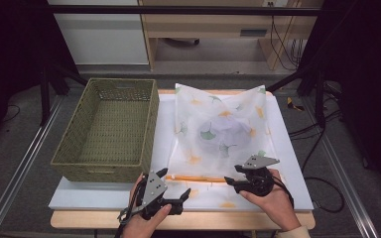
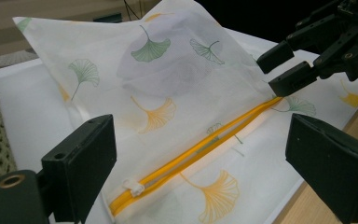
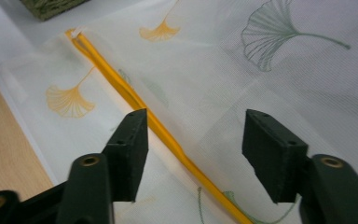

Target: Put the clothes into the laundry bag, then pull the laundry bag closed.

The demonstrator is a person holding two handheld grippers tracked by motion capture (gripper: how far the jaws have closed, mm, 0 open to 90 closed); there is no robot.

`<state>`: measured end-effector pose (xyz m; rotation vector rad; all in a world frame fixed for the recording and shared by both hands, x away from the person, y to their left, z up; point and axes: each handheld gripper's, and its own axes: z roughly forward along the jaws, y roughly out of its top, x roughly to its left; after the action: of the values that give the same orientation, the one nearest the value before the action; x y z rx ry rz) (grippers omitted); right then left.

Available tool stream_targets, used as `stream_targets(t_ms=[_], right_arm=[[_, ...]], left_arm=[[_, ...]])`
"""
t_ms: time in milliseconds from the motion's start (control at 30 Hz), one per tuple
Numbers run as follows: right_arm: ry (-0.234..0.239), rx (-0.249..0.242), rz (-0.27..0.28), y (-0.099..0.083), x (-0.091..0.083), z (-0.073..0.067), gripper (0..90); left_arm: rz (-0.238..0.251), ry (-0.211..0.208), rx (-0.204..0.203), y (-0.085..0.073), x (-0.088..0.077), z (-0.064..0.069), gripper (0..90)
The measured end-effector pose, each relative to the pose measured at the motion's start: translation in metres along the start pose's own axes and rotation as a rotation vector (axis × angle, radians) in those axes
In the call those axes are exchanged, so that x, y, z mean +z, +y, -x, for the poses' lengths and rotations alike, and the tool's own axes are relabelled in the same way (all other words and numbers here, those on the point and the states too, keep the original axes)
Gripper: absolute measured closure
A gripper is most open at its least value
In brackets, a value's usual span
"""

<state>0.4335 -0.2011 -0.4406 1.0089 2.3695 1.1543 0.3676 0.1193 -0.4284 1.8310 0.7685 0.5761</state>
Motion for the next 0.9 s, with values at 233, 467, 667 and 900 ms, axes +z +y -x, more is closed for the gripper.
stream_targets(t_ms=[233,467,667,900], right_arm=[[-0.066,-0.019,0.059,0.005,-0.003,-0.001,18.6],[-0.091,-0.019,0.095,0.008,-0.006,-0.002,21.6],[-0.11,-0.015,0.106,0.009,-0.006,-0.004,24.1],[-0.111,0.011,0.144,0.01,-0.008,-0.007,28.4]], left_arm=[[0.003,0.015,0.003,-0.009,-0.007,0.002,9.6],[-0.004,0.063,0.037,-0.013,-0.005,0.005,15.4],[-0.021,0.078,0.023,-0.013,-0.006,0.004,17.9],[-0.042,0.081,-0.005,-0.016,-0.006,0.002,17.9]])
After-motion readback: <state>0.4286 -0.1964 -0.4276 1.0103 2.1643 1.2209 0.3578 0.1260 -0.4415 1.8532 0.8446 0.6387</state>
